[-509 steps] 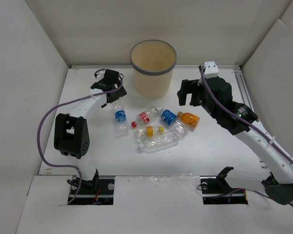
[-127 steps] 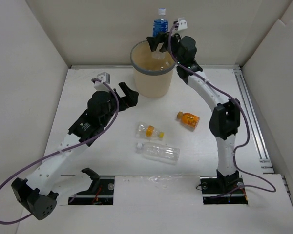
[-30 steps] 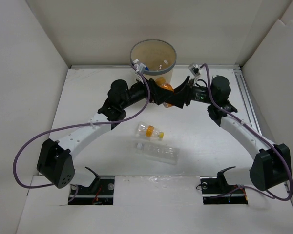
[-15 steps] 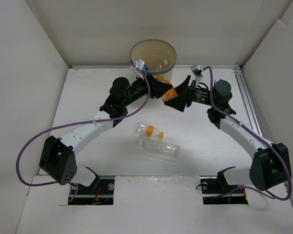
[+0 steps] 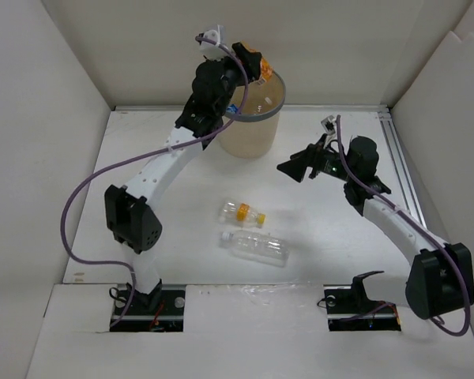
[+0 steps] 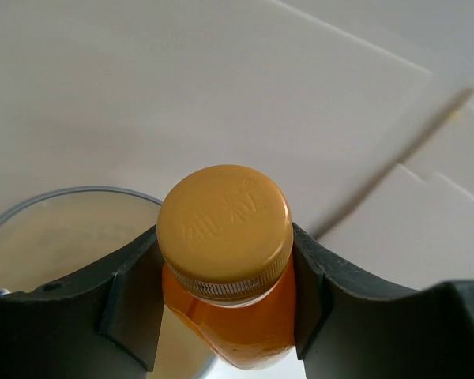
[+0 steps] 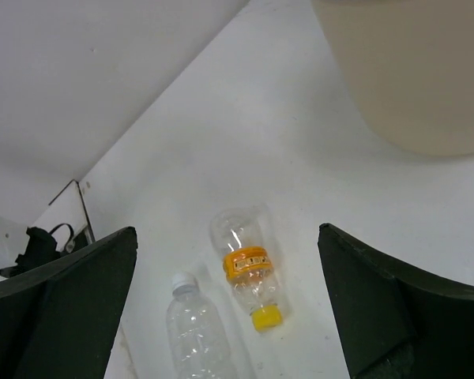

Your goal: Put the plastic bottles in the bin

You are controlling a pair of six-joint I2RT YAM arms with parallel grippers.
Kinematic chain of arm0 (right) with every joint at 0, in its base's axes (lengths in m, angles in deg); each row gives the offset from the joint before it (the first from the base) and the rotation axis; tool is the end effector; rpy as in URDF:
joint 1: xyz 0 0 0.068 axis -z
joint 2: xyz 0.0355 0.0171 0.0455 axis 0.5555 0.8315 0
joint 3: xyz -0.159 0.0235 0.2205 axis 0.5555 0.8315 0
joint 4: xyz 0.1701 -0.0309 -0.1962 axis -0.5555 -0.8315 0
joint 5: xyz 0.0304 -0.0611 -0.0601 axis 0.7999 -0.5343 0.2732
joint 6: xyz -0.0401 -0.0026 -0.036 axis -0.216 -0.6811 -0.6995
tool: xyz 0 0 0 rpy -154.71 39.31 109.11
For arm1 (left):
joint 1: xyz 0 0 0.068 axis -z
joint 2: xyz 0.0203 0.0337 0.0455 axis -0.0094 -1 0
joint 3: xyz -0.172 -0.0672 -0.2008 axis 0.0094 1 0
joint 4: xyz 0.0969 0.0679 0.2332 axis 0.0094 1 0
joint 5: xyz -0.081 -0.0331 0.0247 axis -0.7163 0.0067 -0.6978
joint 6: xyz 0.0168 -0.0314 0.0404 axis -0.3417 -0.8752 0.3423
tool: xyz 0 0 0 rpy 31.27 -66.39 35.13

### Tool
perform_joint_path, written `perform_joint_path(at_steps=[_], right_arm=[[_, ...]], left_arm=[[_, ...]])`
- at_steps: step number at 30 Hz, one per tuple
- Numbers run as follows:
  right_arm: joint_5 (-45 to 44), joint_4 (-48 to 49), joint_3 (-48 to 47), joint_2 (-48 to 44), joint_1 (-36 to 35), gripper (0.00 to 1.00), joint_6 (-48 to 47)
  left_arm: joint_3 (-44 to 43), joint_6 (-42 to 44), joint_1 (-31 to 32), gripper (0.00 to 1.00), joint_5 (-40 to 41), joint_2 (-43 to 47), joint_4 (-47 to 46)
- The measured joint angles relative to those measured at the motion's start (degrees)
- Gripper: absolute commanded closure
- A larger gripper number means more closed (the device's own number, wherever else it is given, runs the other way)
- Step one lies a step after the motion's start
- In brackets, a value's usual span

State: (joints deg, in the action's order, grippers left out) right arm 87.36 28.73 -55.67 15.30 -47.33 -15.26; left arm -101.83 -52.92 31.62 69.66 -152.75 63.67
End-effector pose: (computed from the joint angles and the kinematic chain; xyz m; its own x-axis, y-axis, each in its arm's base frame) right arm 0.2714 0.0911 0.3090 -0.4296 0.2054 -0.8794 -0.7288 0.4961 0.4719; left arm 0.3624 -0.2218 0.4796 0.0952 -0.5290 -0.8432 0.4925 0.7612 -0.4220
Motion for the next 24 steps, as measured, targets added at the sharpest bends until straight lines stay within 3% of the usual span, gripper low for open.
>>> perform_joint_path(at_steps=[1,4,5,11,18,24], right_arm=[[-0.7,-1.5,0.1,-0.9,-0.5,0.00,-1.0],[-3.2,-6.9,-0.5,-4.1,-4.2,0.00,-5.7],[-4.8,-9.1,-1.0,-5.0,-6.1,0.00,-7.3],[-17.3,-20.5,-3.6,-6.1,-20.5,0.00,-16.0],[-31.3,-28.9,-4.2,0.3,-31.5,0.02,-21.5],[-37.0,-30.8,-4.6,6.6,-33.0,0.03,-23.3]], left_arm=[[-2.6,0.7,-0.2,0.76,1.4,-2.4,0.8],[-8.0,2.6,-0.8,0.25,5.4,-9.0,3.5],[-9.7,3.1,-0.8,0.00,6.7,-11.1,5.0],[-20.7,4.8,-1.4,0.00,10.3,-20.8,12.2],[-22.0,6.3,-1.5,0.00,9.0,-18.8,15.6],[-5.9,5.1,-1.5,0.00,8.0,-3.3,18.1]])
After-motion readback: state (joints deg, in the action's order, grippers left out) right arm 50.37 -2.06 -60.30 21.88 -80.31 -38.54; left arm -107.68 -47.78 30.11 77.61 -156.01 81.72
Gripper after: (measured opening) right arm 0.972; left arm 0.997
